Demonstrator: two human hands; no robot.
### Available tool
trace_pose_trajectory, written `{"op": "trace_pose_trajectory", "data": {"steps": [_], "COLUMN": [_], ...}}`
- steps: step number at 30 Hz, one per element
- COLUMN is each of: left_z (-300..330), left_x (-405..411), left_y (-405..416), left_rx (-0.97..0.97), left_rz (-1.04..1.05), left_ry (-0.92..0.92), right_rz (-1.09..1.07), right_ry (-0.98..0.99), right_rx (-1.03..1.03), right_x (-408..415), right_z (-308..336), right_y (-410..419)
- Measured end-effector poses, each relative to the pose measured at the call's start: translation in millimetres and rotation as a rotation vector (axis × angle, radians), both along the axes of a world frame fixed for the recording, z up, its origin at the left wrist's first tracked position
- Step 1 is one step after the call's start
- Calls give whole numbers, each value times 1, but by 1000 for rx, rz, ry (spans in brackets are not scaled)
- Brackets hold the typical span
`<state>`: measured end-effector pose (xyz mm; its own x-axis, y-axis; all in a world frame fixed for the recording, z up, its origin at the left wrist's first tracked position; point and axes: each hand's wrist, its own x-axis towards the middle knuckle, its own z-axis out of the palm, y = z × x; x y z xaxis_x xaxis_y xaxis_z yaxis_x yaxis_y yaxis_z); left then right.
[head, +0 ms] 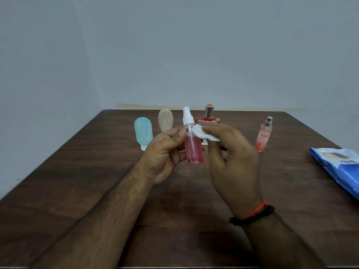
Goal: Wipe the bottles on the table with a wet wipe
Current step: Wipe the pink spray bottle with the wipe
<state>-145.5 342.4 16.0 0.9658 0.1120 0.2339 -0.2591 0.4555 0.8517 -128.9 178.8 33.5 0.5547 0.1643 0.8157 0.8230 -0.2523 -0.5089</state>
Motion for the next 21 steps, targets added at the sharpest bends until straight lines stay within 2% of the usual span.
{"op": "trace_pose_trajectory", "data": {"steps": [4,7,9,11,14,16,21], "left_z": [-3,2,4,3,1,-1,-5], "left_x": [2,6,9,10,10,11,16], "left_y": [1,2,3,3,3,5,6], "left_rx": [-24,-168,-252,-243,-235,-241,-231], "left_rz": [23,108,160,177,165,164,160], "left_ry": [8,66,129,202,293,321,342], "right_rz": [6,24,21,-28,-104,-126,-111], "right_ry": [-7,23,90,130,87,-2,-216], "right_rx": [-86,-96,-11,118,190,118,-244], "right_x": [-5,-9,-10,-8,-4,-3,-7], "right_z": [-14,-26,-30,-30,-25,-23,-28], "right_y": [0,-9,-13,-14,-10,-3,14]}}
